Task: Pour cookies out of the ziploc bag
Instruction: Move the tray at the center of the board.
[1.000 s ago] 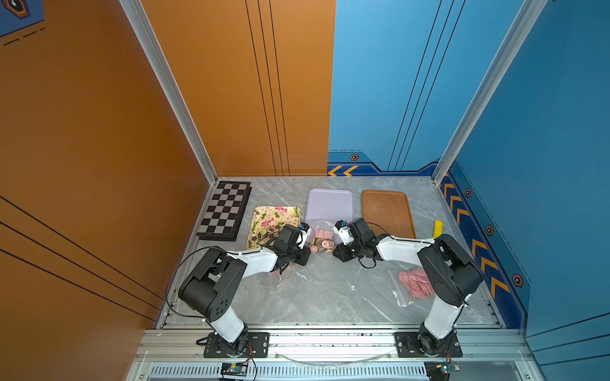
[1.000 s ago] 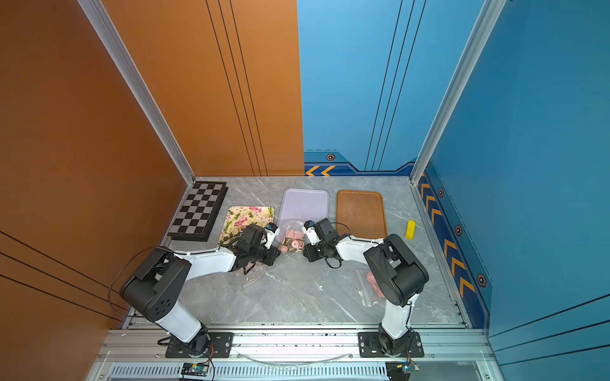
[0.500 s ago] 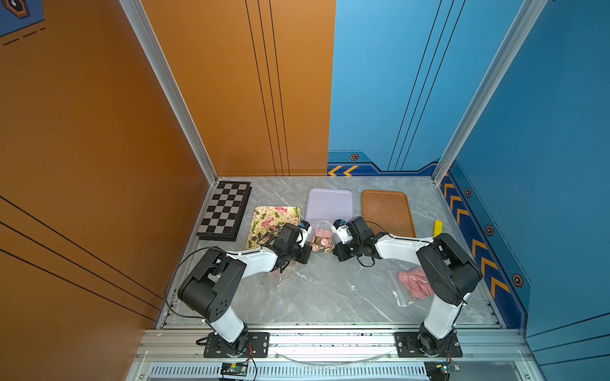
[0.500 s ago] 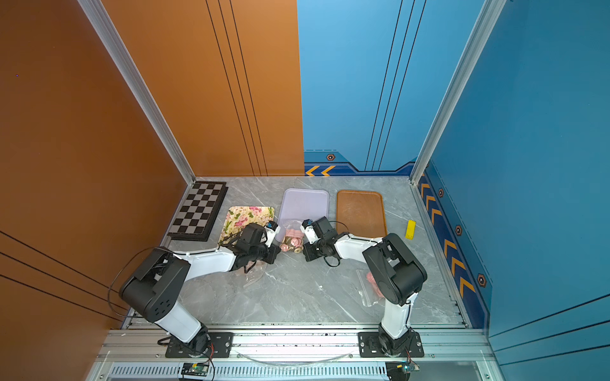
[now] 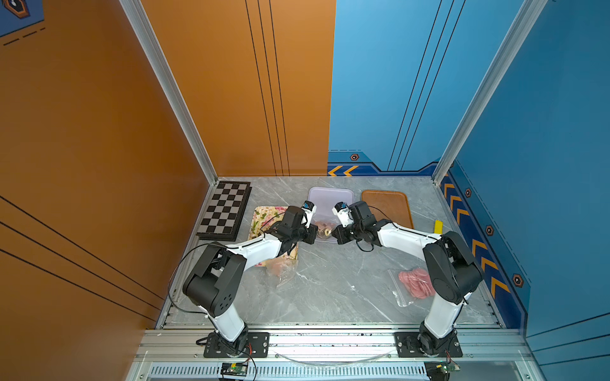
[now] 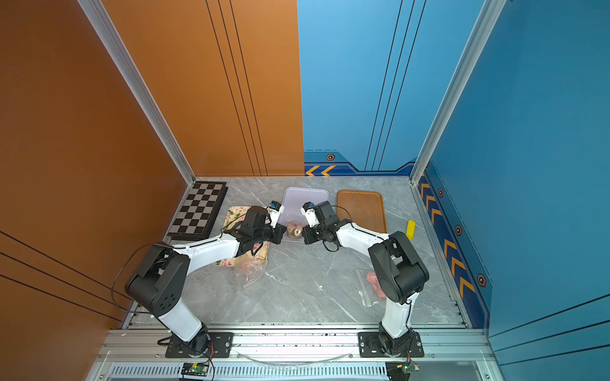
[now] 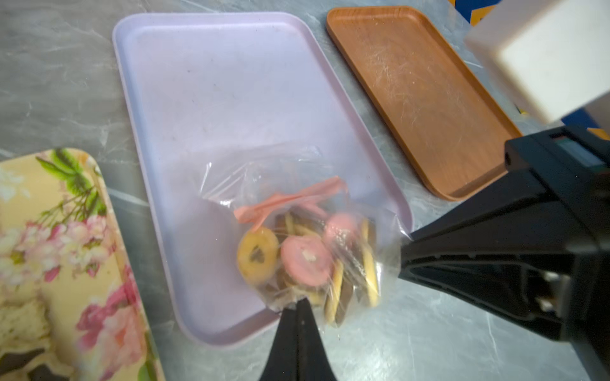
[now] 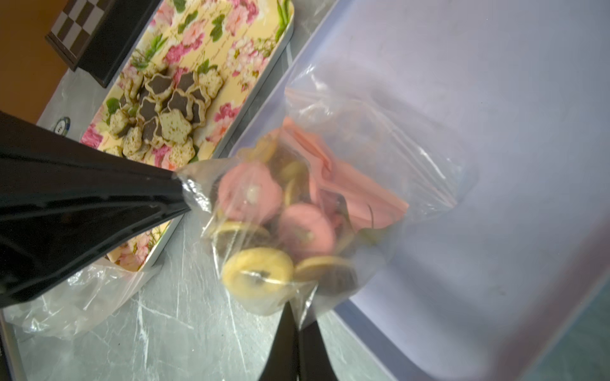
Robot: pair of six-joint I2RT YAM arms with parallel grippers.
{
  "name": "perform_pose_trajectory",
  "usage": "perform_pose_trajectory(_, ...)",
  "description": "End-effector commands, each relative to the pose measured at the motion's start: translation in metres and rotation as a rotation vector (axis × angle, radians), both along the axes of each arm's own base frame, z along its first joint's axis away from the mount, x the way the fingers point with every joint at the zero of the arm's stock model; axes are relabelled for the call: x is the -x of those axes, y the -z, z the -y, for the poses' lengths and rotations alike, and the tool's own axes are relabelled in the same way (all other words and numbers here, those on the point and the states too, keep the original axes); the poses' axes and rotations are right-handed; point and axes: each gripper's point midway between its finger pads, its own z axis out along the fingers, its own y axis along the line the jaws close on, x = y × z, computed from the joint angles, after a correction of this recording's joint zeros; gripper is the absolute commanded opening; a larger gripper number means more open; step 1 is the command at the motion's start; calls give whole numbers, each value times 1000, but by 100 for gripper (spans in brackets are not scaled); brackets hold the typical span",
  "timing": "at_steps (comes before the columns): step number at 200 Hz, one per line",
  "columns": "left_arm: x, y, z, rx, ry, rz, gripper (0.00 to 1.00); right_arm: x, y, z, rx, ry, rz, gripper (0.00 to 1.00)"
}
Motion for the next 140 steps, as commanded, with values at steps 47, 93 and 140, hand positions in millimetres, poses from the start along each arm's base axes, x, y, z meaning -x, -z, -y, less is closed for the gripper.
perform_pose_trajectory(47,-21,30,10,-16,-9,-56,0,-26,28,19,72,40,-44,0)
perform_pose_trajectory(93,12,54,-2,-70,-2,-103,0,-2,56,25,73,65,-115,0)
perform_pose_trajectory(140,27,73,-15,-92,-33,-159,0,17,70,27,83,61,-164,0)
